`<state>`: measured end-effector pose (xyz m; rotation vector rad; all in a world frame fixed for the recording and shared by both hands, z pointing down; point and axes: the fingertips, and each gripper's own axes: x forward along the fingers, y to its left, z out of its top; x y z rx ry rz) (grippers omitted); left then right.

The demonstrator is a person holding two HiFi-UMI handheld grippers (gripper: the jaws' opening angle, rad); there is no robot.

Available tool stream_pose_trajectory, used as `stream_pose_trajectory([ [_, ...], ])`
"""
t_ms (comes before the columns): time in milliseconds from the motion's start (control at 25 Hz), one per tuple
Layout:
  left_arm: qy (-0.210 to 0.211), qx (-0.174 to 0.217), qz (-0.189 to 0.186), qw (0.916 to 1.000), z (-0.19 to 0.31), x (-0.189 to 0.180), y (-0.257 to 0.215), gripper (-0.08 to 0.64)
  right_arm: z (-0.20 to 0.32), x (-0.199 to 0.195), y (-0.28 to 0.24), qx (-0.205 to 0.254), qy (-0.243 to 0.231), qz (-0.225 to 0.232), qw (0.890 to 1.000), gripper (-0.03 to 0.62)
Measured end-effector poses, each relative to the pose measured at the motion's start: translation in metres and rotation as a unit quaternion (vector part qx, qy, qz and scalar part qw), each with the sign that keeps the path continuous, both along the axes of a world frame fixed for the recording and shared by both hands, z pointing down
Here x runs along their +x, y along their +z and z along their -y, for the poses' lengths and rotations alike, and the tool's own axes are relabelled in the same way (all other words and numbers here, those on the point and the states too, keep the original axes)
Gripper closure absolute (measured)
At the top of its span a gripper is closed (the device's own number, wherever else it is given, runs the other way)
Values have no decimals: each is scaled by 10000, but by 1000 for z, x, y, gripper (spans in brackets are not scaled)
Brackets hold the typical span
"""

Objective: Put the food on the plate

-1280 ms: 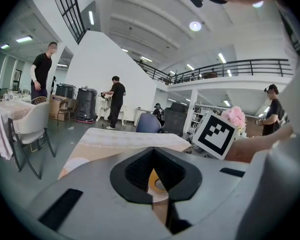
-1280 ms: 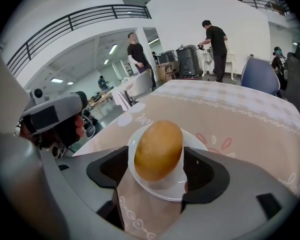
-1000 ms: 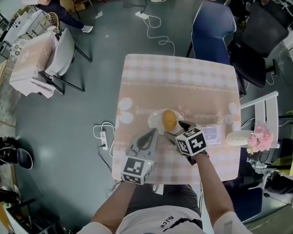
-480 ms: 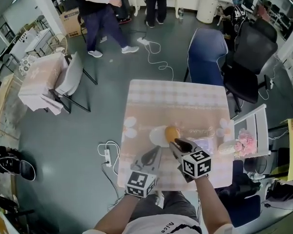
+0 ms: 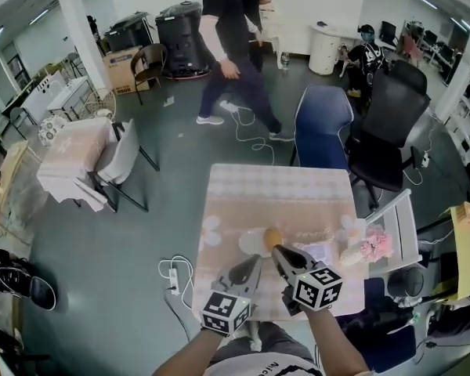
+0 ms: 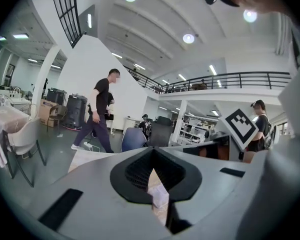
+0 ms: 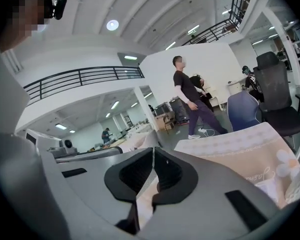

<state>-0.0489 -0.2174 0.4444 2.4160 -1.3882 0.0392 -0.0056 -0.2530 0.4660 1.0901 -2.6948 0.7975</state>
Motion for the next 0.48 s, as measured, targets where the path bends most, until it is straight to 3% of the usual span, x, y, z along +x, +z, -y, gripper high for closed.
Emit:
stream_pose_trajectory([
  [480, 31, 482, -126, 9988, -10, 14, -54, 555, -13, 12, -56, 487, 99, 202, 9986, 575],
])
